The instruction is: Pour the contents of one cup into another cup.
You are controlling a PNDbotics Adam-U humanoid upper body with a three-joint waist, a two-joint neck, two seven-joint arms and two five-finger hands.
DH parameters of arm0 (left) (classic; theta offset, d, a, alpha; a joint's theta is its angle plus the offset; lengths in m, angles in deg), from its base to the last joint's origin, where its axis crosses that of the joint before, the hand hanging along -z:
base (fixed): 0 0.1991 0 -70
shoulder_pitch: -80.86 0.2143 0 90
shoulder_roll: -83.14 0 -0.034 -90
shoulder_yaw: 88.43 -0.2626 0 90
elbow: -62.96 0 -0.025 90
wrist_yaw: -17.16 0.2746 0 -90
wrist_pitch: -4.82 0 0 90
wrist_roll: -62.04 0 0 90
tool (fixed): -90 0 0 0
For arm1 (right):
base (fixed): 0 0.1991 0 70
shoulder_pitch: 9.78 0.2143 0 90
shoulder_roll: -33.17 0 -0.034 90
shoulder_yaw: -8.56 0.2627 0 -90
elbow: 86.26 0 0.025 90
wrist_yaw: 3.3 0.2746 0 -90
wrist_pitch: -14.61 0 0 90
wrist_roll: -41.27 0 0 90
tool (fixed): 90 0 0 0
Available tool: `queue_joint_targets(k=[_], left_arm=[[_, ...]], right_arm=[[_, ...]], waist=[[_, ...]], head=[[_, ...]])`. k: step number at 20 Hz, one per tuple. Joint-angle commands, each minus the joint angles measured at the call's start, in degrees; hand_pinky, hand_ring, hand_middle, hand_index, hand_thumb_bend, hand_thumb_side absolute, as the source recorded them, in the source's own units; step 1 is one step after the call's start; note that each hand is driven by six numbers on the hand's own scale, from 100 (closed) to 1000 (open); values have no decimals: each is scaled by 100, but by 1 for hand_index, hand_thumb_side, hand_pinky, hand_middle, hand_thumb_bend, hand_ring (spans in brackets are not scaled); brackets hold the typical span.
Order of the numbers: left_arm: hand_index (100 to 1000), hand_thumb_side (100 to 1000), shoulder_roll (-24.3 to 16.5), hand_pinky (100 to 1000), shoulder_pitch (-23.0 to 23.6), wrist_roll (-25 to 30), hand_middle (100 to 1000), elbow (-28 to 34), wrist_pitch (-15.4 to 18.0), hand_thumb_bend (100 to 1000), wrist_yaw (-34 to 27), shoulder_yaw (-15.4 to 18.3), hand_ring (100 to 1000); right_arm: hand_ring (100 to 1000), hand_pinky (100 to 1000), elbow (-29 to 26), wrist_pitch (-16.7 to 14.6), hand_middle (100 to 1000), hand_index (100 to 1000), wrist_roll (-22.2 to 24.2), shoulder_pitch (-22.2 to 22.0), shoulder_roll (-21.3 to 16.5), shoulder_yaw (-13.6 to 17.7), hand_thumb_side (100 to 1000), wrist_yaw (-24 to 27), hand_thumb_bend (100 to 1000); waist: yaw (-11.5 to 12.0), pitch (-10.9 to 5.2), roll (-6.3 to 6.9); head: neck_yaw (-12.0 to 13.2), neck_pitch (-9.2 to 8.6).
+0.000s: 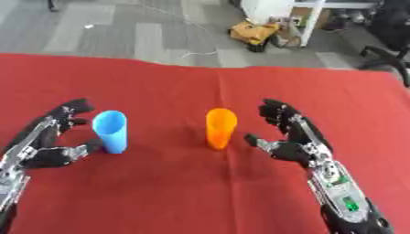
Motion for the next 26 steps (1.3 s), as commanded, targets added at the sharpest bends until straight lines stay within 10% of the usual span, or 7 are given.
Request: queue_joint_targets(k=[1,26], left_arm=[[958,237,-40,887,-177,74,821,-17,13,518,53,-33,970],[905,231,47,797,-209,206,641,-450,-9,475,212,-34,825]], right_arm=[[861,928,-110,-6,776,887,-33,27,-18,53,100,38,573],[861,928,-98,-25,776,887,-351,-106,14,373,100,-19,584]], waist=[[-38,-54,6],[-460,80,-8]], head=[[32,27],[60,45]])
